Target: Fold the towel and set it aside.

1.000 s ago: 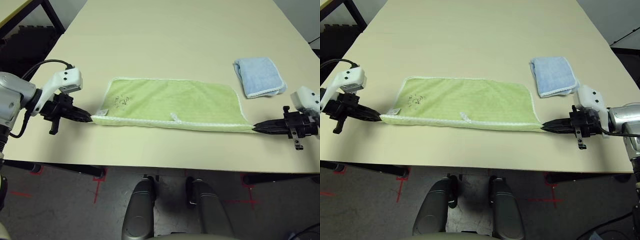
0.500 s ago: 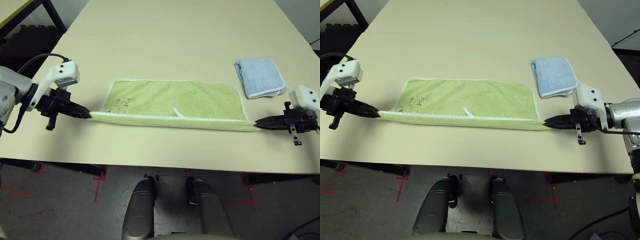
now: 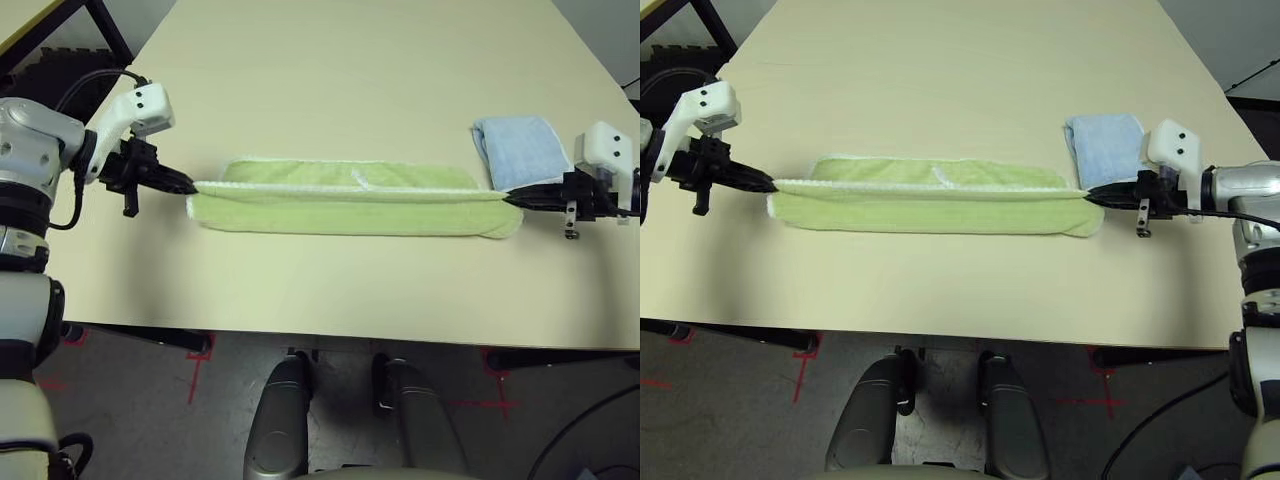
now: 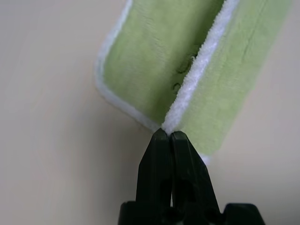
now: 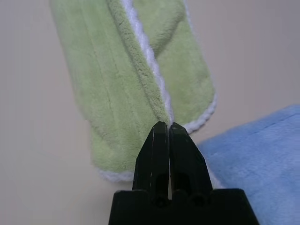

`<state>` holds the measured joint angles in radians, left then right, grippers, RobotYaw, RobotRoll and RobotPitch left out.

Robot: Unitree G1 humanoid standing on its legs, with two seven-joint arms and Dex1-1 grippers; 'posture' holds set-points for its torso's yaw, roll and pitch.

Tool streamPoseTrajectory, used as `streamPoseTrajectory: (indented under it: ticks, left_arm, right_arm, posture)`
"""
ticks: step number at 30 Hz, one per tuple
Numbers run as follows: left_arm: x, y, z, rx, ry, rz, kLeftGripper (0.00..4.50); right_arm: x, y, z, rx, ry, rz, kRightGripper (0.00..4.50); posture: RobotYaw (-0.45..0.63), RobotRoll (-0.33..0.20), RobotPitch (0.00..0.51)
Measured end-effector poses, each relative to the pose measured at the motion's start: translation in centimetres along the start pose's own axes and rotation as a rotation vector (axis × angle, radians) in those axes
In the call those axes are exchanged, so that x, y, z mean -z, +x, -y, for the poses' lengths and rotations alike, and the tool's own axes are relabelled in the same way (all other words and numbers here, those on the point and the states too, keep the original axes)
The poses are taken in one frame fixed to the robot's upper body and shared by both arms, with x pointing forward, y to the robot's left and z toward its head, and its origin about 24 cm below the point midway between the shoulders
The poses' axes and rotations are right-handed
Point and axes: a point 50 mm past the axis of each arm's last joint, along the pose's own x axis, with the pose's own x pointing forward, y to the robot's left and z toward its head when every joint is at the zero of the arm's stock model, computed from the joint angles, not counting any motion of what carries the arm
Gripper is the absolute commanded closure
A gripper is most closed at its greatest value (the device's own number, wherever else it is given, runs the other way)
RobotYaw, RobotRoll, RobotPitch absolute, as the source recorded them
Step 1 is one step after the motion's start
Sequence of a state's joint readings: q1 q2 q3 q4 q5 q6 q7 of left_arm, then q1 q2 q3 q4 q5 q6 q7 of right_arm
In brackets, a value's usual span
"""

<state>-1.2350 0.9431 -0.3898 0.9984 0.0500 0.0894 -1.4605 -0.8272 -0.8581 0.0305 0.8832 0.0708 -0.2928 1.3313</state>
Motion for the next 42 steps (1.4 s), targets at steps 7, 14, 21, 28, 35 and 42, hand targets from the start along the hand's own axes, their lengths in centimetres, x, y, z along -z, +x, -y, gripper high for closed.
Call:
streamPoseTrajectory:
  ticks: [7, 14, 21, 28, 35, 42]
  left_arm:
    - [-0.4, 1.0, -0.9, -0.113, 0.008, -0.004, 4.47]
    - [-0.8, 1.7, -1.5, -0.195, 0.018, -0.016, 4.47]
    - [-0.6, 2.1, -1.7, -0.25, 0.017, -0.031, 4.47]
    - [-1.0, 2.9, -2.0, -0.316, 0.033, -0.029, 4.47]
    - [-0.7, 3.1, -1.9, -0.32, 0.022, -0.043, 4.47]
    - [-0.6, 2.9, -2.2, -0.369, 0.008, -0.024, 2.69]
  right_arm:
    - [-0.1, 1.4, 0.3, 0.061, -0.043, -0.029, 4.5]
    - [-0.5, 2.3, 0.9, 0.129, -0.084, -0.054, 4.5]
    - [-0.9, 3.8, 1.1, 0.188, -0.115, -0.082, 4.5]
    - [-1.1, 4.6, 1.3, 0.231, -0.113, -0.094, 4.5]
    - [-1.3, 5.0, 1.3, 0.247, -0.119, -0.095, 4.5]
    - [-2.2, 5.2, 1.4, 0.271, -0.13, -0.045, 2.26]
  posture:
    - [0.08, 0.0, 0.221]
    - [0.08, 0.0, 0.221]
    - [0.08, 0.0, 0.223]
    - [0.08, 0.0, 0.22]
    - [0.08, 0.0, 0.217]
    - [0.08, 0.0, 0.207]
